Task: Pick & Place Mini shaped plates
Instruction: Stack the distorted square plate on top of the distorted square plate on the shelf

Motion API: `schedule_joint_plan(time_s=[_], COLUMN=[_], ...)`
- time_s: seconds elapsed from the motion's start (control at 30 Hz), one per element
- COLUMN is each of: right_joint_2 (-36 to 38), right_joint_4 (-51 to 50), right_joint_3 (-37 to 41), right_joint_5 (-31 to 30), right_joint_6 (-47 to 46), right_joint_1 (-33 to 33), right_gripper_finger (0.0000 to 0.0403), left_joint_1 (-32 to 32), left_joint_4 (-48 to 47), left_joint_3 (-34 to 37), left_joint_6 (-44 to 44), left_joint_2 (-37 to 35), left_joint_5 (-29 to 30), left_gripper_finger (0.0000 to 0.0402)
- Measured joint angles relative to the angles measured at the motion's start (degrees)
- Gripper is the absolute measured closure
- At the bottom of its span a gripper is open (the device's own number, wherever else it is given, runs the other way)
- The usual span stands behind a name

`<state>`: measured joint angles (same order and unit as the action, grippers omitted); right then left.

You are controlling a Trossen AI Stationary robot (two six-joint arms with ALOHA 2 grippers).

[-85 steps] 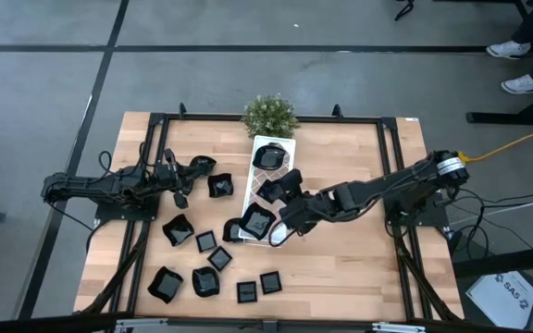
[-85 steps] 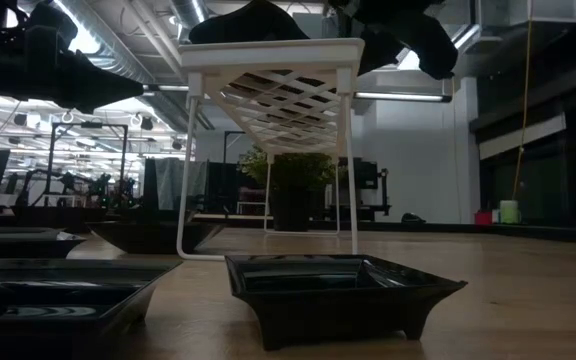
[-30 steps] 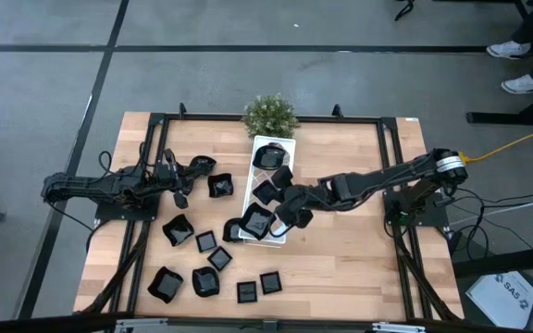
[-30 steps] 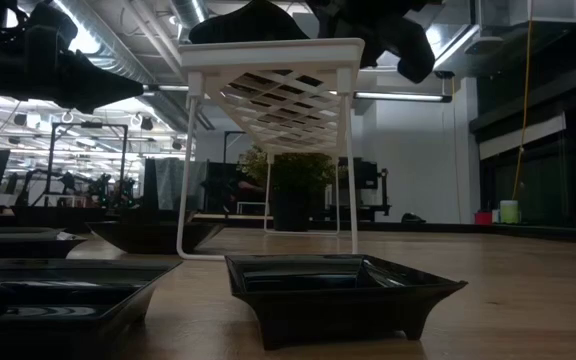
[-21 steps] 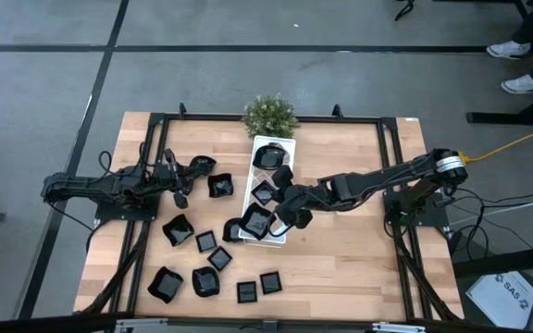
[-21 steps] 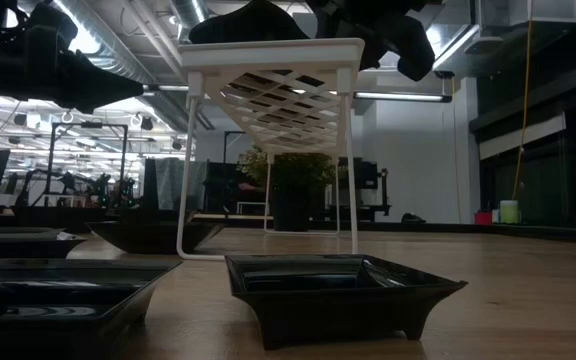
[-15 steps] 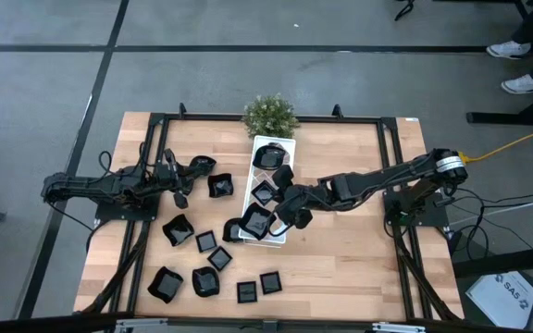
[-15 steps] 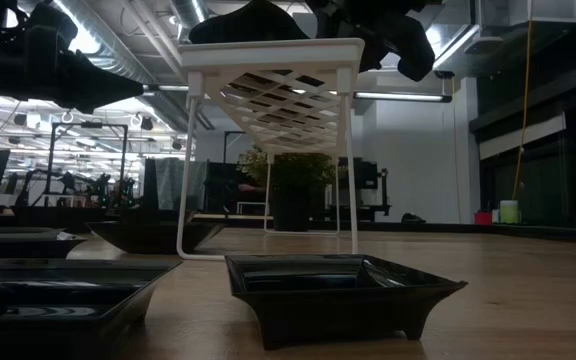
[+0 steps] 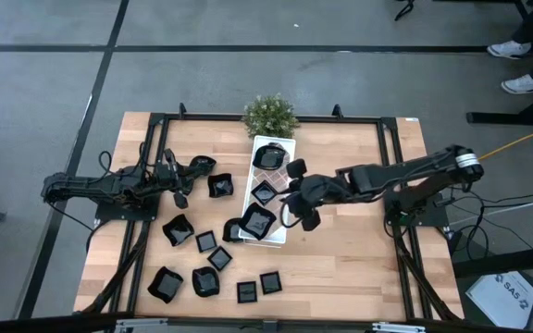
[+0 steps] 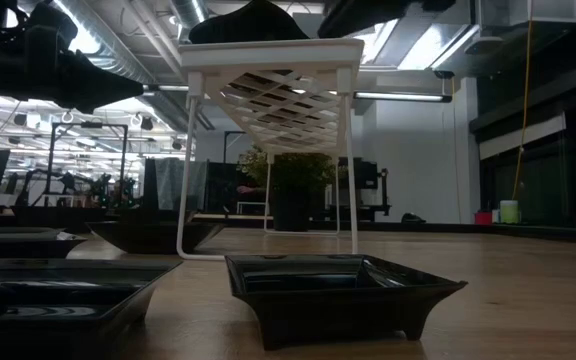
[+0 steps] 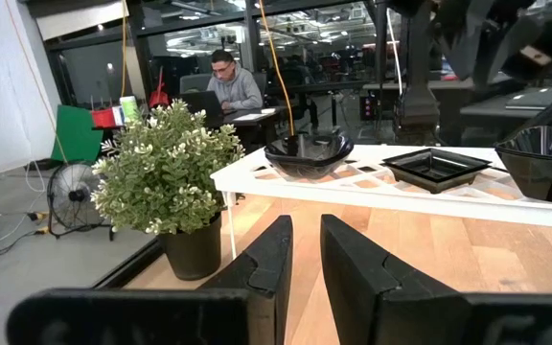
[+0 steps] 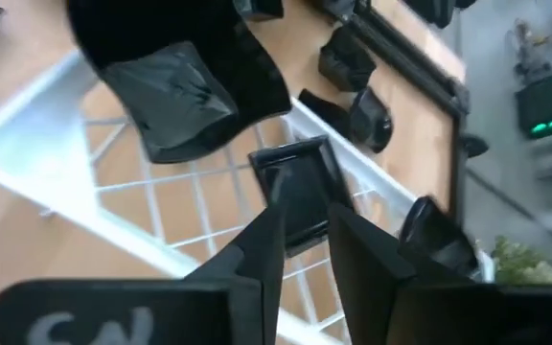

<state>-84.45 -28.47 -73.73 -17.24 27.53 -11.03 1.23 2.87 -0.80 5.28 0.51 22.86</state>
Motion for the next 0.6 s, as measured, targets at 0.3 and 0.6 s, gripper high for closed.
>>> schedule_joint_plan(time_s=[0.3, 0.6], right_joint_2=[0.8, 6.1], right_joint_4=[-9.1, -10.2], right_joint_3=[0.0, 8.7], right_joint_5=[3.8, 4.5], right_joint_6=[-10.8, -22.2], right_joint_1=[0.0, -2.2], right_gripper_finger=[0.0317, 0.0317], left_joint_1=[0.0, 0.0], left_joint_4=[0.0, 0.0], left_joint_3=[0.0, 0.0], left_joint_6=[0.0, 0.0], left_joint_2=[0.0, 0.0], left_joint_5=[0.0, 0.0], left_gripper_finger=[0.0349, 0.0347])
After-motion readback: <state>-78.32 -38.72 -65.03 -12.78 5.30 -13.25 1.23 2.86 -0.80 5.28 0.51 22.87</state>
